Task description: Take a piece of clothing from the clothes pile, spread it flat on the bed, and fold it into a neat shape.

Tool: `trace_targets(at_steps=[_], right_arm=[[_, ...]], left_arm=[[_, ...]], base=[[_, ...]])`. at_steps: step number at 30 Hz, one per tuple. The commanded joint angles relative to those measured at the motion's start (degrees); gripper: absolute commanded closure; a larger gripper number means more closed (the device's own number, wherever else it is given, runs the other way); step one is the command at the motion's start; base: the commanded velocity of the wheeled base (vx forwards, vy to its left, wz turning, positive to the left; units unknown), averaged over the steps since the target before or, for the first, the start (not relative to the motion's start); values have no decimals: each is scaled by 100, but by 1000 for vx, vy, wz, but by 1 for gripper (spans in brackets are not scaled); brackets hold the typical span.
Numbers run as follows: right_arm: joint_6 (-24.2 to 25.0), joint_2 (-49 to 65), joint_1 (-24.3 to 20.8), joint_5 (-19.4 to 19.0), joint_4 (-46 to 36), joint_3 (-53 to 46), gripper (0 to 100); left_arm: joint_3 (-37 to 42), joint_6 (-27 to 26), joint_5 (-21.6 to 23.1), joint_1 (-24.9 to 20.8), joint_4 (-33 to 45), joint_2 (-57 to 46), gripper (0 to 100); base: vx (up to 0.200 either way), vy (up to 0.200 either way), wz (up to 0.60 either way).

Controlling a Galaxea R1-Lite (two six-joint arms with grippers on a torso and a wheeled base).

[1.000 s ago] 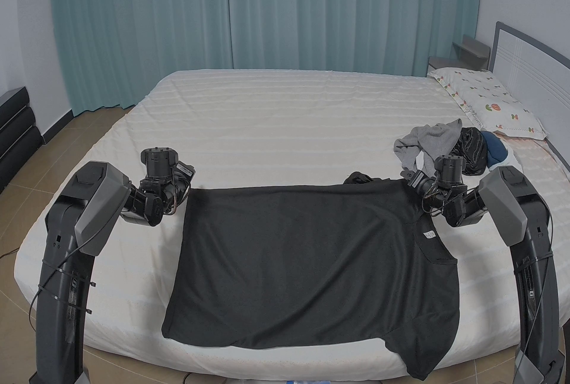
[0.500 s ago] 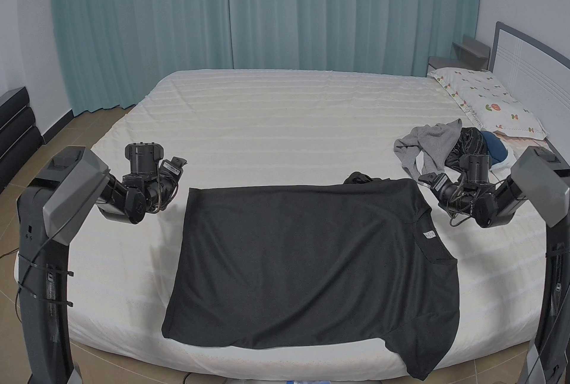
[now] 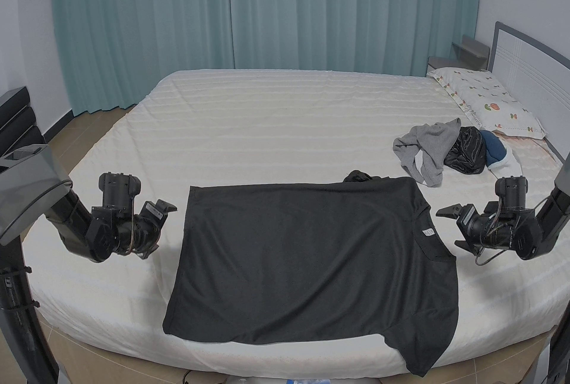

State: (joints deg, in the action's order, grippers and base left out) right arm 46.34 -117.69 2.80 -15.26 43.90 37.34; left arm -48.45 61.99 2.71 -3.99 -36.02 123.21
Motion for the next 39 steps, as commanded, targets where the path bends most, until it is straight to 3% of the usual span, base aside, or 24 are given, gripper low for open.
trace_targets(at_steps=[1, 5, 11, 16, 24, 36, 37, 39], right_arm=[[-125, 703, 45, -460, 93, -983, 0], [-380, 668, 106, -504, 84, -1141, 0], [-424, 659, 89, -522, 93, -1229, 0], [-485, 563, 36, -522, 101, -1308, 0], [-556, 528, 27, -539, 101, -1352, 0], [-564, 492, 27, -592, 101, -1352, 0], [-591, 484, 27, -583, 101, -1370, 0], [-758, 448, 36, -574, 101, -1405, 0]], left_arm=[[1549, 6, 169, -225, -353, -1159, 0], [2138, -38, 169, -392, -652, -1168, 0], [2471, -231, 160, -507, -713, -966, 0], [2428, -556, 116, -524, -731, -570, 0], [2445, -600, 142, -647, -1276, -324, 0], [2471, -1128, 160, -955, -1293, -166, 0], [2489, -1136, 142, -972, -1293, -139, 100], [2515, -1145, 125, -972, -1293, -131, 100]], base=[[-200, 0, 0], [-200, 0, 0], [0, 0, 0], [0, 0, 0], [0, 0, 0], [0, 0, 0], [0, 0, 0], [0, 0, 0]])
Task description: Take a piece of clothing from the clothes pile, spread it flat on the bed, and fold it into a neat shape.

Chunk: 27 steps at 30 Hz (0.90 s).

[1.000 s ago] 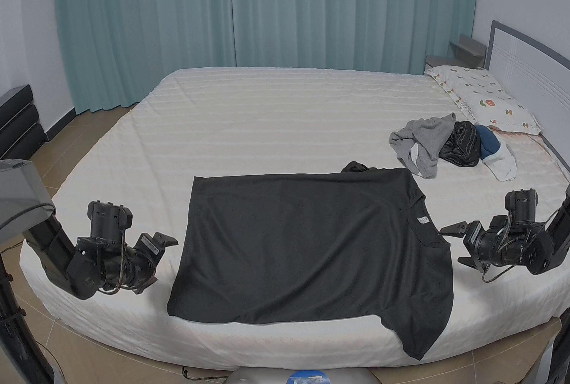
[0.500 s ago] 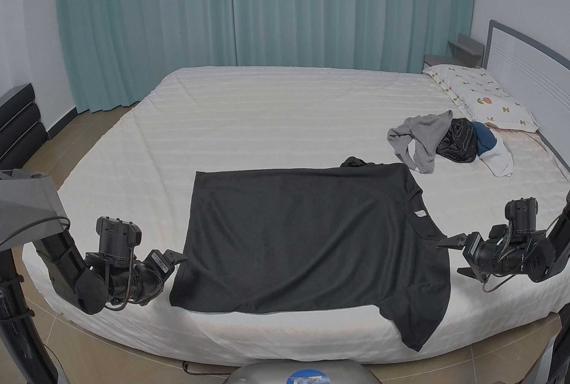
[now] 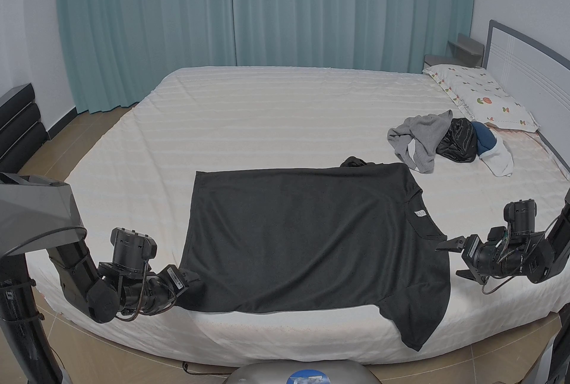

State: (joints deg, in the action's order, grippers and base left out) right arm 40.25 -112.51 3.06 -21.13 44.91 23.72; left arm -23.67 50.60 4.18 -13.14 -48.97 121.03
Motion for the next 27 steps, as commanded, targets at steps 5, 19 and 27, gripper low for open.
trace_targets(at_steps=[5, 19, 27], right_arm=[[-571, -158, 37, 12, -9, -219, 0], [-1248, -588, -69, -6, 0, -439, 0], [-1257, -790, -148, -14, 0, -377, 0]], left_arm=[[161, -7, -49, 31, 10, 61, 100], [399, 11, -93, 286, 19, -413, 100], [399, 11, -93, 295, 10, -396, 100]], base=[[0, 0, 0], [0, 0, 0], [0, 0, 0]])
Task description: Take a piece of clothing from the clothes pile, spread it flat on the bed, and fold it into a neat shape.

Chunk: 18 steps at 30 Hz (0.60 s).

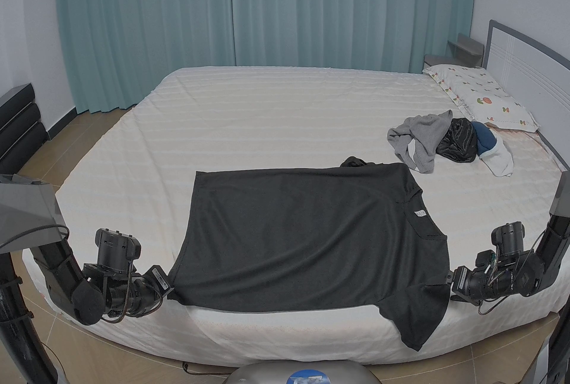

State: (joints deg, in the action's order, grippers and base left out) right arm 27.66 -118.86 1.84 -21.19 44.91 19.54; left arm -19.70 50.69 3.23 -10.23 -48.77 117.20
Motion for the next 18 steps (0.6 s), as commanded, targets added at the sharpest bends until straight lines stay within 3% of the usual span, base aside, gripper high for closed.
trace_targets(at_steps=[1, 11, 18], right_arm=[[-6, -208, -35, -8, 9, 50, 100], [-261, -59, 71, 71, 0, -144, 100], [-569, 574, 378, 80, -536, -188, 100]], left_arm=[[1, 2, 2, 3, -9, 5, 100], [1, 2, 2, 12, -9, 22, 100], [1, -6, 2, 30, 0, 31, 100]], base=[[0, 0, 0], [0, 0, 0], [0, 0, 0]])
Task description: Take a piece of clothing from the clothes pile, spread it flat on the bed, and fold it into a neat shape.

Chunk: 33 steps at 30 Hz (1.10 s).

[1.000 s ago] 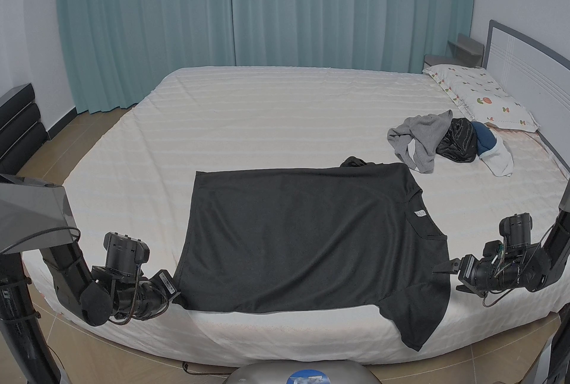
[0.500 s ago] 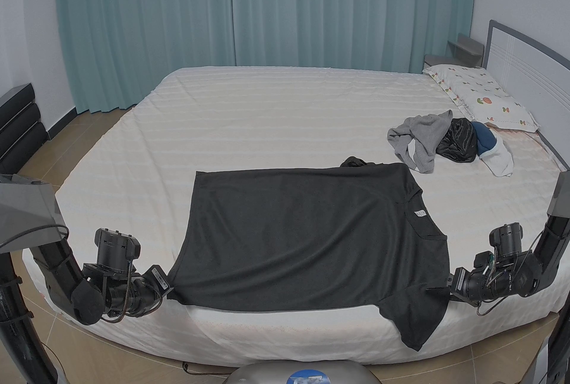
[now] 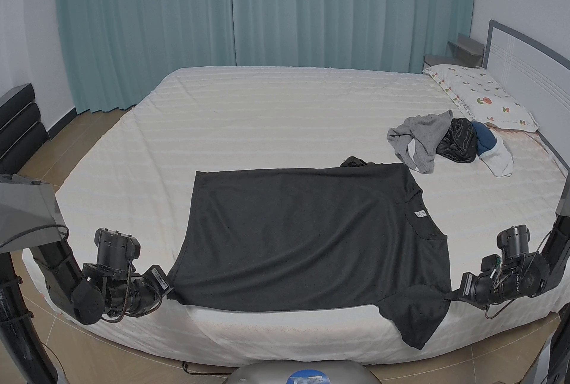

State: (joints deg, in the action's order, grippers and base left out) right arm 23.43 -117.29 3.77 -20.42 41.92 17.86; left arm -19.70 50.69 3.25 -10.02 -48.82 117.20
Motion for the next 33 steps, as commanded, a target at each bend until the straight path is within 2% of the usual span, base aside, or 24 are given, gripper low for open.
trace_targets(at_steps=[1, 5, 7, 16, 23, 28, 33], right_arm=[[-322, 496, 230, 3, -475, -11, 100], [-1025, 672, 441, -6, -1186, 60, 100], [-1165, 690, 502, -6, -1248, 69, 100], [-1253, 698, 731, 12, -1266, 156, 100], [-1359, 602, 792, -6, -1213, 174, 100], [-1341, 329, 757, -67, -1178, 332, 100], [-1139, 136, 669, -85, -712, 526, 100]], left_arm=[[1, 2, 0, 9, 4, 31, 100], [1, -6, 0, 9, 13, 31, 100], [1, -6, 0, 9, 13, 31, 100], [1, -15, 0, 9, 40, 22, 100], [168, -296, -9, -17, 66, -13, 100], [80, -279, -9, -9, 40, 66, 100], [-175, -68, -53, 106, 4, 101, 100]], base=[[0, 0, 0], [0, 0, 0], [0, 0, 0], [0, 0, 0], [0, 0, 0], [0, 0, 0], [0, 0, 0]])
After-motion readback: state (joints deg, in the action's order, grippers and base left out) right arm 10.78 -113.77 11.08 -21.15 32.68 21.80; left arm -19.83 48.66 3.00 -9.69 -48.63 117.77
